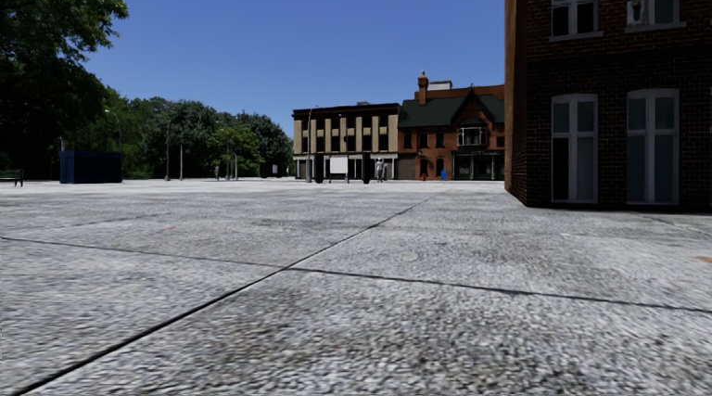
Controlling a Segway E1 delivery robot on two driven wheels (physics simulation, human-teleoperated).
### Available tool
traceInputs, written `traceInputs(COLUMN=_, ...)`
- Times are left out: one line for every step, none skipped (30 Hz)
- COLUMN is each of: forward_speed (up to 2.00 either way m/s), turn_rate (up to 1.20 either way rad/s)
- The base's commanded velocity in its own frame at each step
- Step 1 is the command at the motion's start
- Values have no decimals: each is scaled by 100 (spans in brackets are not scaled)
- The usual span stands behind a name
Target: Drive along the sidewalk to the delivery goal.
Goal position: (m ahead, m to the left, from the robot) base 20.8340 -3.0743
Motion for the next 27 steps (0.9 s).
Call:
traceInputs(forward_speed=200, turn_rate=0)
traceInputs(forward_speed=200, turn_rate=0)
traceInputs(forward_speed=200, turn_rate=0)
traceInputs(forward_speed=200, turn_rate=0)
traceInputs(forward_speed=200, turn_rate=0)
traceInputs(forward_speed=200, turn_rate=0)
traceInputs(forward_speed=200, turn_rate=0)
traceInputs(forward_speed=200, turn_rate=0)
traceInputs(forward_speed=200, turn_rate=0)
traceInputs(forward_speed=200, turn_rate=0)
traceInputs(forward_speed=200, turn_rate=0)
traceInputs(forward_speed=200, turn_rate=0)
traceInputs(forward_speed=200, turn_rate=0)
traceInputs(forward_speed=200, turn_rate=0)
traceInputs(forward_speed=200, turn_rate=0)
traceInputs(forward_speed=200, turn_rate=0)
traceInputs(forward_speed=200, turn_rate=0)
traceInputs(forward_speed=200, turn_rate=0)
traceInputs(forward_speed=200, turn_rate=0)
traceInputs(forward_speed=200, turn_rate=0)
traceInputs(forward_speed=200, turn_rate=0)
traceInputs(forward_speed=200, turn_rate=0)
traceInputs(forward_speed=200, turn_rate=0)
traceInputs(forward_speed=200, turn_rate=0)
traceInputs(forward_speed=200, turn_rate=0)
traceInputs(forward_speed=200, turn_rate=0)
traceInputs(forward_speed=200, turn_rate=0)
